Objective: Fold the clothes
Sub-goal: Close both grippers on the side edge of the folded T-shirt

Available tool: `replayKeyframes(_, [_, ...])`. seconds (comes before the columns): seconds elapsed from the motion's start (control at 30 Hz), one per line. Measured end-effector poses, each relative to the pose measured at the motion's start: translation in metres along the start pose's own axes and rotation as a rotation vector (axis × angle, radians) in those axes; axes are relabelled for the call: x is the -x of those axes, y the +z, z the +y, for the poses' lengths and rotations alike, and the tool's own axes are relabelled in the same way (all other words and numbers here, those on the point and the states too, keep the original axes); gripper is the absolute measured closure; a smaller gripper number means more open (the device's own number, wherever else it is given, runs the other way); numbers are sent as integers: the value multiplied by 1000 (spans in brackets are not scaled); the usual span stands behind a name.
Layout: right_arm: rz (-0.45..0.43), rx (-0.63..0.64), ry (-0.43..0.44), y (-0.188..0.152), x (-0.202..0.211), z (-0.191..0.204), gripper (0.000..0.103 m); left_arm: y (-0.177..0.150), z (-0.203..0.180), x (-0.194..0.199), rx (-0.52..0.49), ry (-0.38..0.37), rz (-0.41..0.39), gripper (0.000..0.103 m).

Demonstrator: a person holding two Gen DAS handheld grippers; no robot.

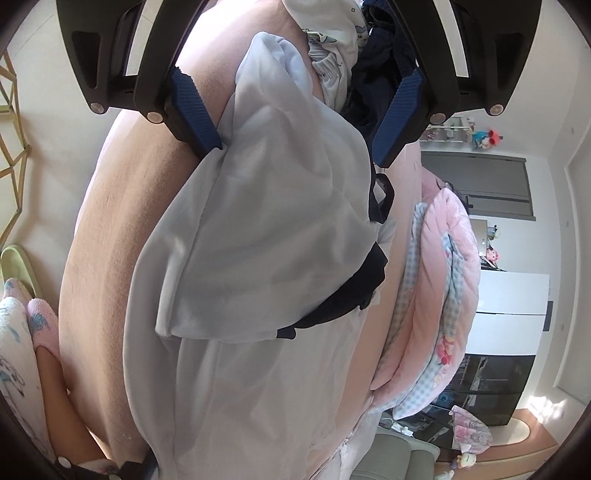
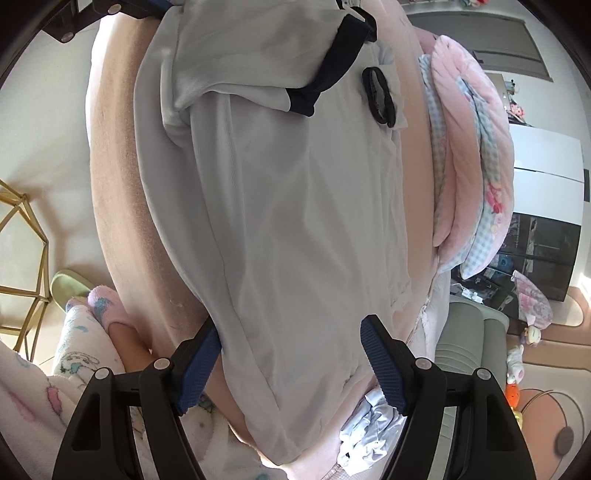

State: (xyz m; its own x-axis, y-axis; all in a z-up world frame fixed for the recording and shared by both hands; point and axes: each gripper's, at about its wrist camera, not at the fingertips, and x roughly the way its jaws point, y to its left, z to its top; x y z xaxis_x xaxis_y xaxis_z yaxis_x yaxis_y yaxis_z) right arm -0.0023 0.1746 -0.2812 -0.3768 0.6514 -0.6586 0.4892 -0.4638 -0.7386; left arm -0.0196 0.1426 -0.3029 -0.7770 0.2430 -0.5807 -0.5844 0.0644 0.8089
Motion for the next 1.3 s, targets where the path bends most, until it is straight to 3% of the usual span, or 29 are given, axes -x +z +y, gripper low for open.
replayKeyframes(0.23, [-3, -11, 5, 4, -4, 3, 29, 1, 2, -3, -6, -35, -1, 18])
replayKeyframes(0.47, [-6, 3, 70, 4, 1, 16, 61, 0, 2, -4, 5, -35, -9, 18])
replayKeyframes(0.57, [-4, 7, 119, 5, 3, 25, 94, -1, -6, -1, -56, 14, -39, 18])
replayKeyframes(0.6, [-3, 3, 124, 5, 3, 28, 94, -1, -10, 0, -86, 35, -52, 18])
replayKeyframes(0.7, [-9, 62, 33, 5, 7, 44, 94, -2, -18, 2, -162, 78, -78, 19])
replayKeyframes(0.87, [-17, 102, -61, 5, 7, 56, 94, 0, -11, 0, -176, 26, -67, 20])
replayKeyframes(1.13, [-25, 86, -47, 5, 9, 53, 94, 7, -13, -2, -294, -18, -59, 20])
replayKeyframes(1.3, [-46, 83, -65, 2, 10, 52, 94, 10, -4, -5, -293, -100, -38, 21])
